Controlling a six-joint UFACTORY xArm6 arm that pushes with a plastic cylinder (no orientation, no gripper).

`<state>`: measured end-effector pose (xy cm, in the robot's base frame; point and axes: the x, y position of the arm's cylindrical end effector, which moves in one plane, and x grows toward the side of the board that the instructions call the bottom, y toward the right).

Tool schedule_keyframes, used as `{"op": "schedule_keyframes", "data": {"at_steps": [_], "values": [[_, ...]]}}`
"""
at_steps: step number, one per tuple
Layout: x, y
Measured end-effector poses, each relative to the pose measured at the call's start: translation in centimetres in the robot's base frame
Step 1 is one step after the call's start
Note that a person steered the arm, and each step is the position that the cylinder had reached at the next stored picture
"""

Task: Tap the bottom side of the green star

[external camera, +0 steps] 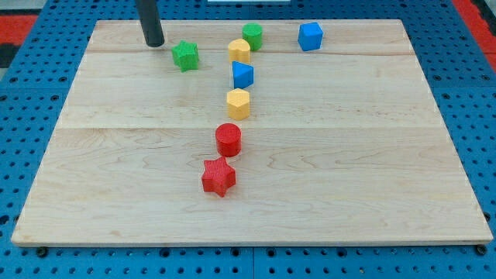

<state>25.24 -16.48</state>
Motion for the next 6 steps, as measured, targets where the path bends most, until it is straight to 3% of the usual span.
{"op": "schedule_keyframes", "data": {"at_steps": [1,2,3,4,6], "values": [[0.5,-1.0],[4.1,-5.0],[12.2,-6.8],[16.8,-4.5],[15.1,2.2]]}}
